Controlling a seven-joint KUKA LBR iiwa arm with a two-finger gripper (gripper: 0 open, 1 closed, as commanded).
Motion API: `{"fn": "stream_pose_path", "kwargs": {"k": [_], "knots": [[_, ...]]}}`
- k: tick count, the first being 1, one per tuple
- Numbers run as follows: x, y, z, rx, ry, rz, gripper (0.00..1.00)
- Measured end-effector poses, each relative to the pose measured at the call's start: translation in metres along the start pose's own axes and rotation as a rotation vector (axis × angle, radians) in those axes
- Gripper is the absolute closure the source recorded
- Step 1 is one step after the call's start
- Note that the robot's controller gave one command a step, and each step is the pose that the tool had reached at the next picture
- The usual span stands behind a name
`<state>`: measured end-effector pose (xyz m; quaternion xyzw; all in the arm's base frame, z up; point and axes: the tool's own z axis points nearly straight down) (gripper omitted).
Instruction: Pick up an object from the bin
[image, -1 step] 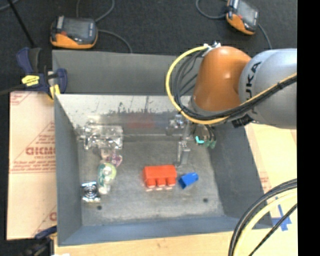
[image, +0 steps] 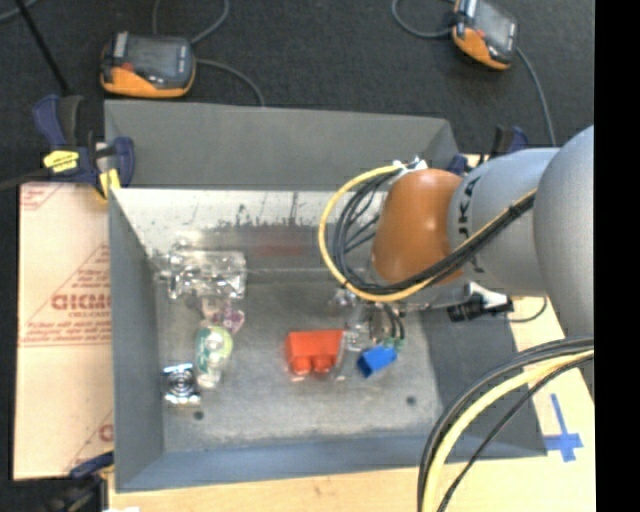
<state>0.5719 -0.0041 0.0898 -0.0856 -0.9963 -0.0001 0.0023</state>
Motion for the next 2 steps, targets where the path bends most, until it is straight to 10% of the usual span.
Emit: {"fn": "stream_pose_path", "kwargs": {"k": [1, 2], "knots": [[-0.003, 0.001, -0.005, -0.001, -0.009, -0.002, 1.0], [-0.033, -0.014, -0.189, -0.002, -0.018, -0.001, 1.0]]}}
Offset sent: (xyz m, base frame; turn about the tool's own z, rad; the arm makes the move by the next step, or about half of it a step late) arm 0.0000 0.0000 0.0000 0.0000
